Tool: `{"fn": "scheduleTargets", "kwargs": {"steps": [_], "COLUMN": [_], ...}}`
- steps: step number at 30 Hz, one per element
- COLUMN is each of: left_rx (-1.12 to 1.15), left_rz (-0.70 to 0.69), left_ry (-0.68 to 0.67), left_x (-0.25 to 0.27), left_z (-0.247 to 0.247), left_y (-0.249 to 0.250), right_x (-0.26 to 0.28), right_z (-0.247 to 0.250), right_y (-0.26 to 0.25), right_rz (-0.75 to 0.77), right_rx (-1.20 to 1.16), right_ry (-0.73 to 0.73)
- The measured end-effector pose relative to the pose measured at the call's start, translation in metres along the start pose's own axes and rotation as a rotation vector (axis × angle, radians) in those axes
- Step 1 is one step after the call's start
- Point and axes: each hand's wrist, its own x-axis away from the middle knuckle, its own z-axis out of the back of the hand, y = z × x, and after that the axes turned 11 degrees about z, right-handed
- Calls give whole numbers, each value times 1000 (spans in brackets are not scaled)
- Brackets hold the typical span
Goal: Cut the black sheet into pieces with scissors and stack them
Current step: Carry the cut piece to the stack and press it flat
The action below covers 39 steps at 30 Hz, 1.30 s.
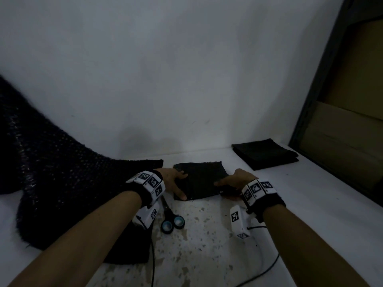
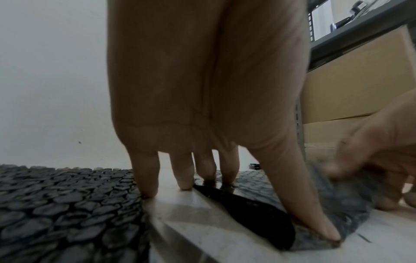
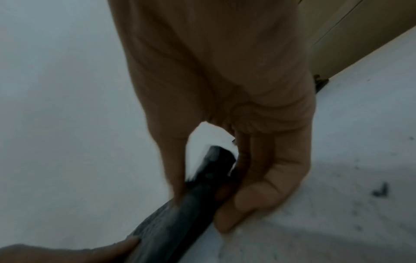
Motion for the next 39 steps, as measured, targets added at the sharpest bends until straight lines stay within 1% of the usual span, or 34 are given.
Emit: {"fn": "scheduleTargets", "kwargs": {"steps": [2, 5, 8, 11, 14, 16, 17, 19, 21, 23, 26, 28, 30, 31, 33, 34, 35, 37, 39], "left_rx": [4, 42, 58, 108, 236, 401, 555, 961, 1273, 1451, 1581, 1590, 1574, 1529, 1440, 1415, 1408, 1349, 1153], "left_rz": [-1, -9, -19, -16, 29, 73, 80, 74, 51, 15, -56, -94, -144, -137, -83, -103, -134, -138, -93], "left_ry": [-3, -8, -3, 25, 83, 112, 99, -1, -90, -123, -150, -145, -131, -106, 3, 10, -4, 6, 57], "left_x": [-1, -3, -5, -4, -4, -8, -8, -14, -16, -20, -35, -57, -80, -91, -115, -125, -131, -146, -145], "left_z": [-1, -3, -6, -5, 0, 6, 10, 18, 28, 37, 47, 49, 52, 54, 59, 62, 64, 68, 74], "left_y": [0, -3, -5, -2, 7, 16, 22, 40, 60, 83, 116, 134, 155, 165, 182, 190, 198, 215, 228], "right_x": [-5, -12, -19, -19, -16, -21, -20, -24, -28, -35, -48, -58, -76, -83, -97, -102, -104, -109, -118], "right_z": [0, 0, 0, 5, 20, 35, 44, 62, 80, 97, 123, 141, 159, 167, 182, 189, 194, 204, 213], "right_y": [4, 9, 16, 17, 12, 14, 14, 18, 24, 31, 44, 53, 65, 70, 80, 84, 86, 91, 96], "right_rz": [-8, 5, 85, 152, 232, 264, 273, 281, 288, 297, 288, 247, 221, 215, 235, 255, 282, 322, 324], "right_rx": [-39, 20, 6, -126, -278, -371, -411, -472, -517, -557, -633, -664, -608, -554, -506, -475, -423, -290, -150], "right_ry": [14, 8, 5, 19, 42, 34, 26, 28, 37, 72, 180, 266, 345, 384, 438, 474, 515, 565, 593]}}
